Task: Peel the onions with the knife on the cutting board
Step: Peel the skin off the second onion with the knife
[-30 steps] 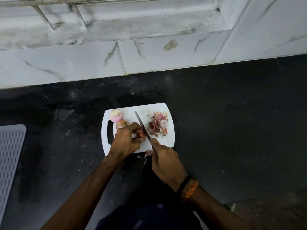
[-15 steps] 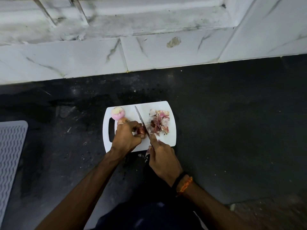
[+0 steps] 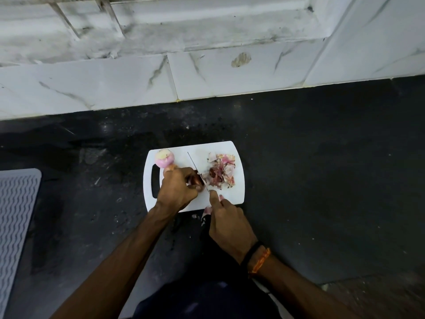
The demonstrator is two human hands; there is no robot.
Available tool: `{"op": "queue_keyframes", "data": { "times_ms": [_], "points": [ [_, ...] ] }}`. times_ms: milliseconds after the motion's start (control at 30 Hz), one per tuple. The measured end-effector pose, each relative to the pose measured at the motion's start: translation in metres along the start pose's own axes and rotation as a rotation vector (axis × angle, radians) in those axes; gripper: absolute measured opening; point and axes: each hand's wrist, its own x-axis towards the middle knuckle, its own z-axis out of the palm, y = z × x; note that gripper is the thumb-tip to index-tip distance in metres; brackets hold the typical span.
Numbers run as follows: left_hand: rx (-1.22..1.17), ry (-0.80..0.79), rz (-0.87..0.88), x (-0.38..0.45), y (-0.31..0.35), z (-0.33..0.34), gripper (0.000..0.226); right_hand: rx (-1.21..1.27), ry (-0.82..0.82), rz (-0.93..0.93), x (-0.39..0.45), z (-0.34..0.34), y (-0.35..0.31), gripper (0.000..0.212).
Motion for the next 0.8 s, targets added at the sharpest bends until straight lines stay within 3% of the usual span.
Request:
{"op": "queue_keyframes", "data": {
  "times_ms": [267, 400, 633, 700, 800],
  "points": [
    [-0.006, 0.022, 0.068, 0.002, 0.01, -0.005, 0.023, -0.006, -0.016, 0.033, -0.005, 0.004, 0.004, 0.06],
    [0.018, -0.002, 0.128, 0.004, 0.011, -0.007, 0.038, 0.04, -0.001, 0.038, -0.011, 0.001, 0.01, 0.057],
    [0.169, 0.117, 0.181, -0.008, 0.0, 0.01, 0.041, 0.171, 0.086, 0.068, -0.014, 0.022, 0.014, 0.058],
    [0.171, 0.153, 0.171, -0.01, -0.002, 0.014, 0.048, 0.193, 0.114, 0.07, -0.015, 0.027, 0.014, 0.06],
    [0.117, 0.214, 0.176, -0.014, -0.005, 0.018, 0.042, 0.166, 0.144, 0.06, -0.015, 0.034, 0.015, 0.061]
  ]
}}
